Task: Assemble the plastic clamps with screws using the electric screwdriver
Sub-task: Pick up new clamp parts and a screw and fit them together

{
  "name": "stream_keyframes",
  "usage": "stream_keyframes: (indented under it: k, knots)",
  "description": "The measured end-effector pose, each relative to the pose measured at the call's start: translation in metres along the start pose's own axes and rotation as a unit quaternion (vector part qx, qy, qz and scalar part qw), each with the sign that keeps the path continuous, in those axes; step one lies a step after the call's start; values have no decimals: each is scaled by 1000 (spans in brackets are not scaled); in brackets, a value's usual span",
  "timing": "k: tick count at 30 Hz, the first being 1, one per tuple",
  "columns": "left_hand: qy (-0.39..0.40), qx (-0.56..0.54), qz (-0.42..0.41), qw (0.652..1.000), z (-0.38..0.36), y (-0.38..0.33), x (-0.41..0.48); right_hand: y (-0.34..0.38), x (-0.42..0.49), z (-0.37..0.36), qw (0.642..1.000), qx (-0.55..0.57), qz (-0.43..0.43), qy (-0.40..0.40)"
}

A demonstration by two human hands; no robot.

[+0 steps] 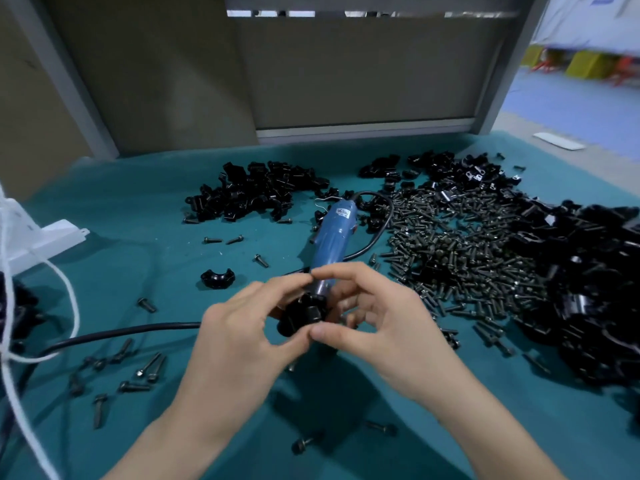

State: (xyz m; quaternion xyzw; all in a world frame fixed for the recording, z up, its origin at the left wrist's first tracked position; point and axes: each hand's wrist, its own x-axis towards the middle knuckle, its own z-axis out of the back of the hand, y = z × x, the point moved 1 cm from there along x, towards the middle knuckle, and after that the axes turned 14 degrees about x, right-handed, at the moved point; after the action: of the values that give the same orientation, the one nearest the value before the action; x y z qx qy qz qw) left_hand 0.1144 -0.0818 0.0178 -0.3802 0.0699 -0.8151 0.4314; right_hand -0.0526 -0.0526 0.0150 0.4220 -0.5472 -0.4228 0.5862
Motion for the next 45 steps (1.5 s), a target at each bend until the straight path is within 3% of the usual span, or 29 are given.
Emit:
stream_keyframes:
  k: [4, 10, 19, 27, 34, 38, 41, 45]
  knots:
    - [95, 18, -24, 995, -17, -24, 1, 5, -17, 26, 999, -25, -19, -20]
    - [170, 1, -25, 985, -53, -43, -12, -9, -38, 58, 996, -20, -88, -10]
    - [171, -31, -25, 984, -65, -41, -16, -12, -41, 65, 993, -39, -110, 13]
    - [173, -17, -26, 984, -66, -37, -20, -8, -42, 58, 995, -52, -78, 34]
    - [226, -21, -31, 973, -72, -37, -25, -11, -47, 57, 995, 28, -79, 46]
    - [170, -16, -56, 984, -68, -39, -22, -8, -47, 60, 994, 95, -56, 24]
    - [127, -86, -1, 988, -62, -36, -19, -7, -47, 65, 992, 120, -44, -7]
    - [108, -202, 124, 965, -58, -30, -14, -9, -47, 69, 987, 147, -46, -51]
